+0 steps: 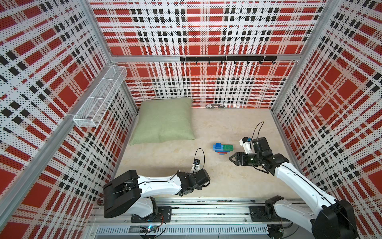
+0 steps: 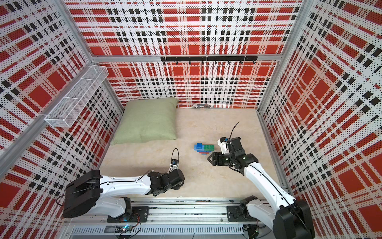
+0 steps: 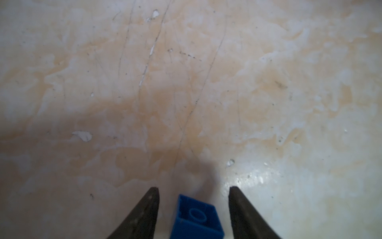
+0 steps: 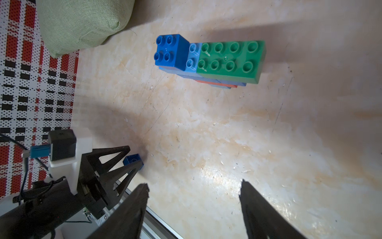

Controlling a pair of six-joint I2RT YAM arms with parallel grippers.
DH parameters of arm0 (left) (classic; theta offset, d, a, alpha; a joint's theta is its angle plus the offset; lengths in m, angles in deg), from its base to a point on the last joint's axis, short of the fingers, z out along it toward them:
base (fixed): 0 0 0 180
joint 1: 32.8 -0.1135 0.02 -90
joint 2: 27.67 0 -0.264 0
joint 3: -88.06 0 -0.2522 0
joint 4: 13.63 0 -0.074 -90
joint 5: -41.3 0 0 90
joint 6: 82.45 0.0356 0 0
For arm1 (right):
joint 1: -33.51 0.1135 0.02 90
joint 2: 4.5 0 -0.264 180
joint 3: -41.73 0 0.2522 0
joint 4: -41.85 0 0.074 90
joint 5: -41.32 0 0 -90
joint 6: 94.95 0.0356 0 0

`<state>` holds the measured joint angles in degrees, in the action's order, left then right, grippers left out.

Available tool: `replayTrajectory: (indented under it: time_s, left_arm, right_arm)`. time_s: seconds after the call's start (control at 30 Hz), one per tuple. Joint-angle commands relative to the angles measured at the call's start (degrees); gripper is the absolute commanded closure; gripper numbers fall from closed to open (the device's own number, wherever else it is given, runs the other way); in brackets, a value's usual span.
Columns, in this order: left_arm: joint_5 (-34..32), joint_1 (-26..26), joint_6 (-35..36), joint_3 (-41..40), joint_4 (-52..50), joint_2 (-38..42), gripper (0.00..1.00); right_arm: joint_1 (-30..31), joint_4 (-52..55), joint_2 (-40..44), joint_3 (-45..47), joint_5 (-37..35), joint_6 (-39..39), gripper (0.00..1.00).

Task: Assemble a heart with lego
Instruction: Pick up the lego brick from the center of the board, then adjust the lego brick.

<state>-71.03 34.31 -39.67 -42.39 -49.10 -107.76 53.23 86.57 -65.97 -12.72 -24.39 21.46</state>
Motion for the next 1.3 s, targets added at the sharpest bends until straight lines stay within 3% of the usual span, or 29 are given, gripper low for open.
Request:
replayTrajectory:
  time_s: [0.0, 0.2, 0.47, 0.6, 0.73, 0.8, 0.87, 0.93, 1.07, 1.1, 1.2, 1.27]
  left_arm:
    - [2.13, 0.9, 1.6, 0.05, 0.0, 1.35, 0.37]
    - [4.04, 0.72, 3.8, -1.16, 1.35, 1.19, 0.42]
    - [3.34, 1.2, 2.02, 0.18, -1.66, 0.05, 0.68]
    - [2.74, 0.93, 1.54, 0.04, -0.66, 2.72, 0.73]
    - [5.1, -4.28, 2.91, 0.89, 4.59, 7.64, 0.77]
    - [9.76, -9.32, 3.6, 0.88, 11.37, 10.55, 0.77]
    - [19.02, -15.25, 1.32, -0.05, 20.98, 13.41, 0.76]
    - [23.61, -18.99, -2.06, 1.09, 27.04, 14.55, 0.76]
    - [30.19, -21.56, -3.43, 7.06, 28.23, 11.89, 0.78]
    - [33.03, -22.16, -5.69, 6.65, 32.17, 11.37, 0.78]
    - [40.18, -23.22, -12.45, 5.27, 41.95, 9.64, 0.78]
    - [41.13, -22.94, -13.26, 6.76, 42.56, 8.54, 0.78]
  right_arm:
    - [0.3, 0.14, 0.68, 0.87, -1.14, -0.88, 0.26]
    - [0.26, 0.42, 1.24, 1.05, -1.68, -1.11, 0.25]
    - [0.31, -0.36, 1.51, 1.83, -1.14, -0.75, 0.26]
    - [0.3, -1.81, 2.95, 2.33, 0.06, -1.05, 0.25]
    - [0.3, -3.8, 7.65, 1.94, 2.85, -2.66, 0.25]
    - [0.3, -5.26, 11.2, 2.71, 3.26, -2.73, 0.25]
    - [0.28, -5.26, 14.84, 3.76, 3.26, -2.73, 0.25]
    - [0.29, -19.22, 17.89, 5.88, 5.36, -5.63, 0.27]
    - [0.31, -21.9, 19.76, 11.06, 5.29, -6.03, 0.28]
    - [0.31, -39.34, 18.68, 12.21, 13.74, -6.97, 0.24]
    - [1.81, -45.94, 14.31, 12.65, 16.77, -9.95, 0.24]
    - [3.93, -48.14, 11.36, 11.7, 15.6, -11.52, 0.24]
